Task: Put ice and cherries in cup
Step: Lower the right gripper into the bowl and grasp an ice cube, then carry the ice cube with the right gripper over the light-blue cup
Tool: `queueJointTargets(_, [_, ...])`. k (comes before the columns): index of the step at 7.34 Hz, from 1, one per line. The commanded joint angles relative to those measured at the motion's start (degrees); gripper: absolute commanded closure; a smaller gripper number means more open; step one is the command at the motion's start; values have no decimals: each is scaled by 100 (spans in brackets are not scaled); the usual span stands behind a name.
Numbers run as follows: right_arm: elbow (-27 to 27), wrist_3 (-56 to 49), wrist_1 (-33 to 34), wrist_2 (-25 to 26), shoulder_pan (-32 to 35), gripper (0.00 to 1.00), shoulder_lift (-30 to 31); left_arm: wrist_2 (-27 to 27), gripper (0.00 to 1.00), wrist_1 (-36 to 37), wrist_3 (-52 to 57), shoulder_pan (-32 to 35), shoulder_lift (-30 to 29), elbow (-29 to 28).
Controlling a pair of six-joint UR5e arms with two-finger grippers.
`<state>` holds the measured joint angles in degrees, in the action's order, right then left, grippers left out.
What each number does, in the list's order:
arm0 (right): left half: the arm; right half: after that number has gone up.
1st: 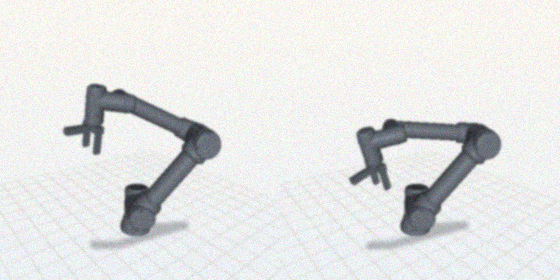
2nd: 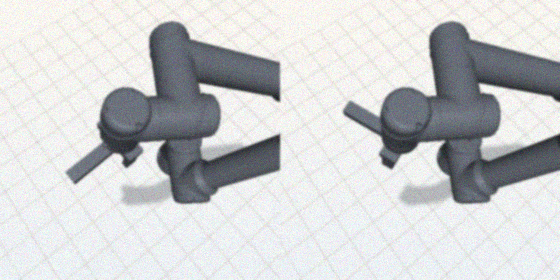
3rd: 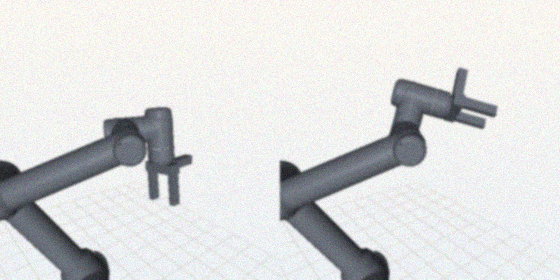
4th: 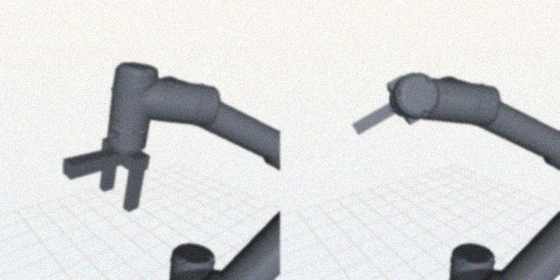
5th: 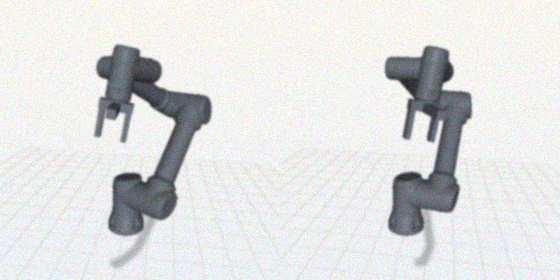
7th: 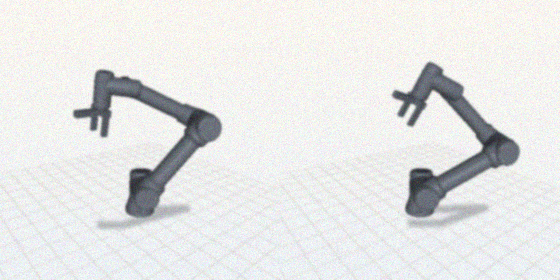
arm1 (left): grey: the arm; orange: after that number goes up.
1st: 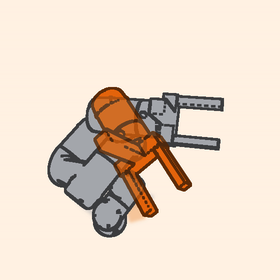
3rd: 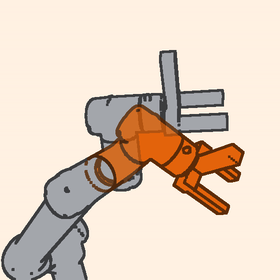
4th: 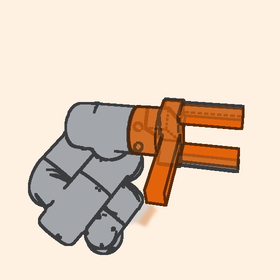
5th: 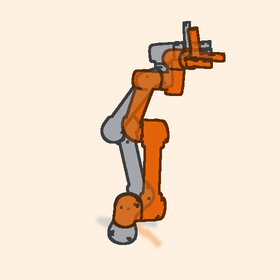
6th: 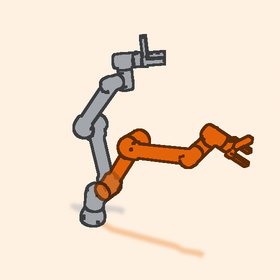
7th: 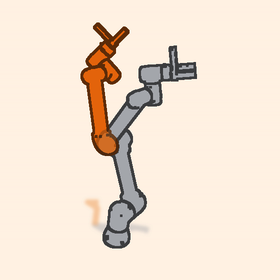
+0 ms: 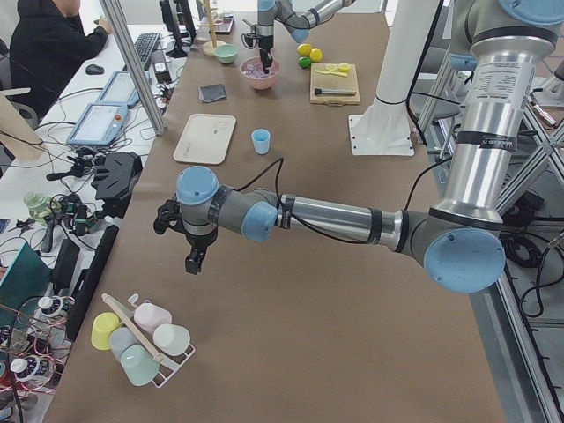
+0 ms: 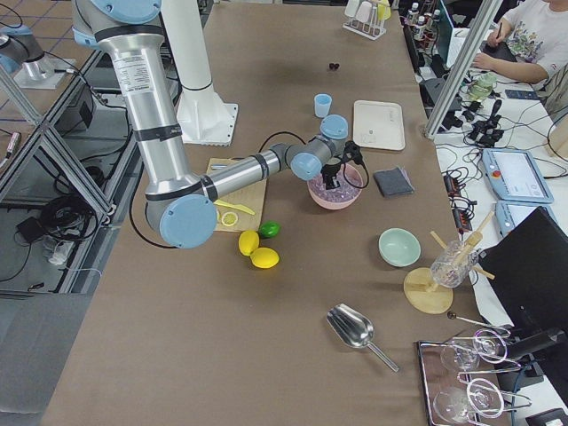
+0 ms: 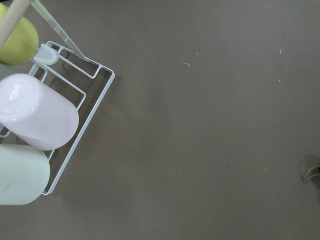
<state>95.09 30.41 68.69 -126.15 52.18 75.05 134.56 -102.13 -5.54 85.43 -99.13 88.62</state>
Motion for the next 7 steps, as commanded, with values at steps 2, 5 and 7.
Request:
queueJointTargets(2, [624,26,1343,-41,178,100,-670,0,2,0,0,0,-1,15])
queueJointTargets(5, [-303,1418,2026,177,-268,100,-2762,-9,2,0,0,-9,-62,-63])
queueJointTargets(7, [-1279,2639,1623,1261,-1056,100,-3862,-9,2,9,0,-53,-175,-177])
